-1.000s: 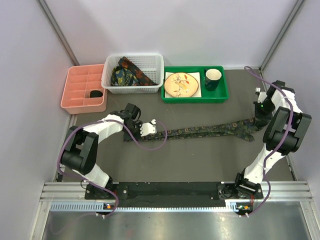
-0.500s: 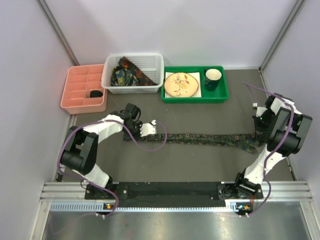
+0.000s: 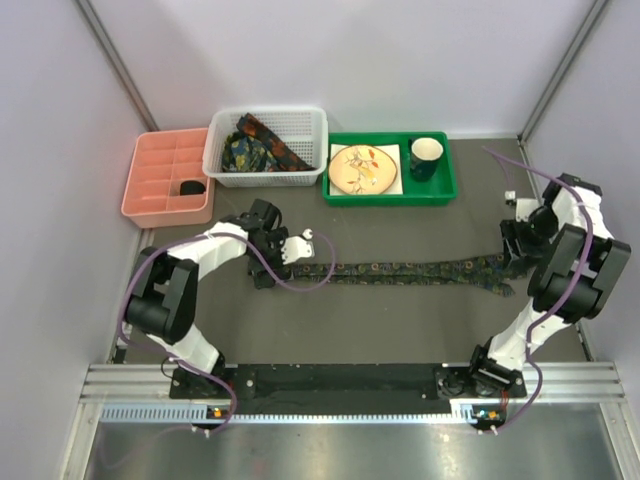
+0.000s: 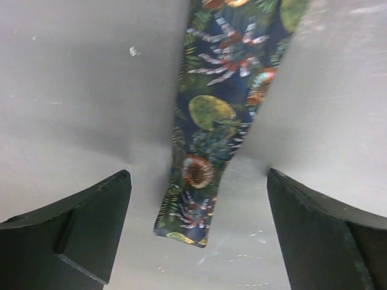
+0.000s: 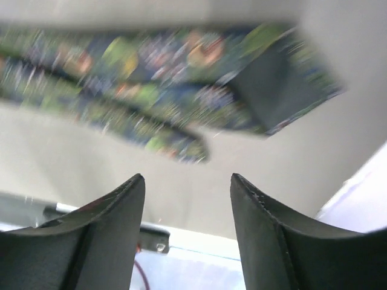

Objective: Roll the ties
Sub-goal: Flatten out the tie at the center of the board.

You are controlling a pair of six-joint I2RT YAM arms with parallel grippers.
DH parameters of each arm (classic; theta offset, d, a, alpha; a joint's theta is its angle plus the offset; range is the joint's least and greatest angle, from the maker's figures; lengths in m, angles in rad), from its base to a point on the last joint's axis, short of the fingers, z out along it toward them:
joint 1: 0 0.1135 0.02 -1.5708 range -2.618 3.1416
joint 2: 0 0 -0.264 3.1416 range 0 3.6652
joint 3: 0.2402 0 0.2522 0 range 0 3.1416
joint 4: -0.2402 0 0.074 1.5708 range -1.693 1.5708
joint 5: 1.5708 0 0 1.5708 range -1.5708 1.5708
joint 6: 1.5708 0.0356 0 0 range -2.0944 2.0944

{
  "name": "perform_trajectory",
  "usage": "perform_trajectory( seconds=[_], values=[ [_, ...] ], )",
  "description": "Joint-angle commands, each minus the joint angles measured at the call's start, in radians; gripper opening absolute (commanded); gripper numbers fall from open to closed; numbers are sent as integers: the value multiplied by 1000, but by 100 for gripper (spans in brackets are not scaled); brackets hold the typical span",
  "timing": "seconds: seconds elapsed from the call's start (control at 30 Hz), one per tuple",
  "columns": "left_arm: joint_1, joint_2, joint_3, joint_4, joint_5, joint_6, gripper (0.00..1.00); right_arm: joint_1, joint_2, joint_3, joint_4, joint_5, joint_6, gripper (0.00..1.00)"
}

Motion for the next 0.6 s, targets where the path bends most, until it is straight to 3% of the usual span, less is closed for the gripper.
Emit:
perform_trajectory(
  seconds=[0.0,0.27,0.33,0.37,0.5,0.57],
  values=[
    [1,-91,41,-37,98,-45,99,20,-87,-98,-126,-49,-92,57],
    [4,-266,48,72,171,-234,99,34,-52,-273,82,14,-60,58],
    [5,-302,38,92,167,-280,99,56,-40,-285,142,24,-55,53],
    [7,-311,37,103,170,-289,99,63,-29,-287,153,25,-48,49],
    [14,-381,-11,179,147,-393,99,85,-47,-269,170,8,-28,0],
    [25,-397,-28,208,115,-460,99,88,-76,-238,158,2,-31,0]
  ],
)
